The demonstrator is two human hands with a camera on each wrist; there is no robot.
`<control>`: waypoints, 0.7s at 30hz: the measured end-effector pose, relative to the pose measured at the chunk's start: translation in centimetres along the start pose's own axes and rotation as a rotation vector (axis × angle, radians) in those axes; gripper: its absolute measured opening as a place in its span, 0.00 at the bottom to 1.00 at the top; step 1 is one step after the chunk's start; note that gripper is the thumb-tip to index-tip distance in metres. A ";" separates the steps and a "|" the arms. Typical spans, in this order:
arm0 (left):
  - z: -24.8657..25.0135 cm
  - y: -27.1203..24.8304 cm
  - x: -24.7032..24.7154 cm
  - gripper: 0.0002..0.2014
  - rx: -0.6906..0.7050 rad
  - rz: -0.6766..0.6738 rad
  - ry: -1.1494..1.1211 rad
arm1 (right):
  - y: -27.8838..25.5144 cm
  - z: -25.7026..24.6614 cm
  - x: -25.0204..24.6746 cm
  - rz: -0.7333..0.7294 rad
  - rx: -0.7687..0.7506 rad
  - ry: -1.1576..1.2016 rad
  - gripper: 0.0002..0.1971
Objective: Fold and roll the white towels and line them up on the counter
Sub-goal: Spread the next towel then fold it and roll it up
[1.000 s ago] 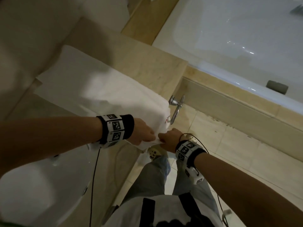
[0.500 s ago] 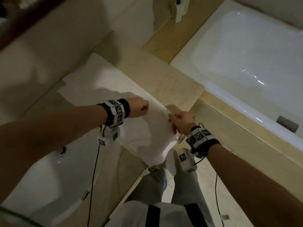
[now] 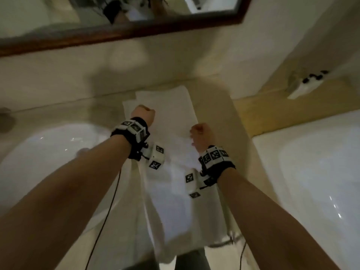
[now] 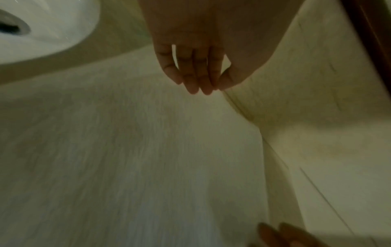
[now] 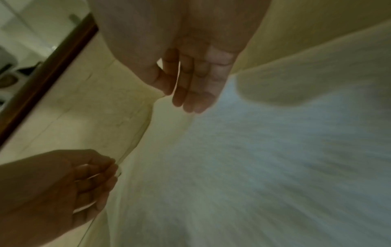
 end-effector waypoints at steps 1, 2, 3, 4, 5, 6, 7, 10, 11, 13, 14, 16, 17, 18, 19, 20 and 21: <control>-0.4 0.7 -1.2 0.15 -0.026 0.071 0.000 | 1.7 -1.4 0.5 0.005 -0.060 -0.107 0.05; -0.8 1.4 -2.1 0.17 -0.055 0.122 0.004 | 3.3 -2.9 1.0 0.016 -0.110 -0.176 0.07; -1.2 1.9 -2.8 0.18 -0.078 0.153 0.017 | 4.8 -4.3 1.6 0.022 -0.155 -0.223 0.09; -1.6 2.6 -3.4 0.20 -0.099 0.167 0.044 | 6.3 -5.5 2.3 0.019 -0.193 -0.270 0.11; -1.8 3.1 -3.8 0.21 -0.121 0.170 0.075 | 7.7 -6.7 3.0 0.020 -0.225 -0.324 0.12; -2.2 3.6 -4.0 0.23 -0.145 0.171 0.105 | 9.0 -7.6 3.7 0.019 -0.251 -0.391 0.14; -2.4 4.0 -4.1 0.25 -0.167 0.172 0.136 | 10.1 -8.4 4.3 0.024 -0.280 -0.460 0.16; -2.5 4.9 -3.6 0.32 -0.220 0.150 0.180 | 12.6 -9.2 5.0 0.012 -0.377 -0.717 0.22; -2.4 4.9 -3.3 0.32 -0.225 0.143 0.182 | 13.2 -9.1 5.1 -0.027 -0.424 -0.824 0.24; -2.1 5.1 -2.6 0.29 -0.218 0.154 0.173 | 13.9 -8.4 5.2 -0.106 -0.530 -1.026 0.22; -2.0 5.3 -2.5 0.26 -0.208 0.160 0.173 | 14.3 -8.1 5.1 -0.130 -0.574 -1.081 0.18; -1.7 5.5 -2.7 0.20 -0.157 0.194 0.179 | 14.8 -7.7 4.8 -0.141 -0.607 -1.087 0.14; -1.5 5.6 -2.8 0.17 -0.117 0.214 0.162 | 15.1 -7.5 4.5 -0.142 -0.592 -1.071 0.14; -1.3 5.7 -2.9 0.16 -0.081 0.229 0.127 | 15.3 -7.4 4.3 -0.146 -0.571 -1.056 0.16; -1.1 5.8 -2.9 0.14 -0.050 0.239 0.074 | 15.6 -7.3 4.1 -0.157 -0.551 -1.055 0.18; -0.9 6.0 -2.8 0.13 -0.037 0.241 0.012 | 15.8 -7.3 4.0 -0.167 -0.540 -1.060 0.20; -0.8 6.0 -2.6 0.10 -0.029 0.240 -0.042 | 15.9 -7.2 3.9 -0.174 -0.533 -1.061 0.21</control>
Point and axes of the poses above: each hand's wrist, its own y-axis towards the middle knuckle, its own x-axis out of the palm, z = x × y, the point moved 1 cm from there along y, towards the middle knuckle, and after that the axes turned 2 degrees about -y, right-handed, at the moved point
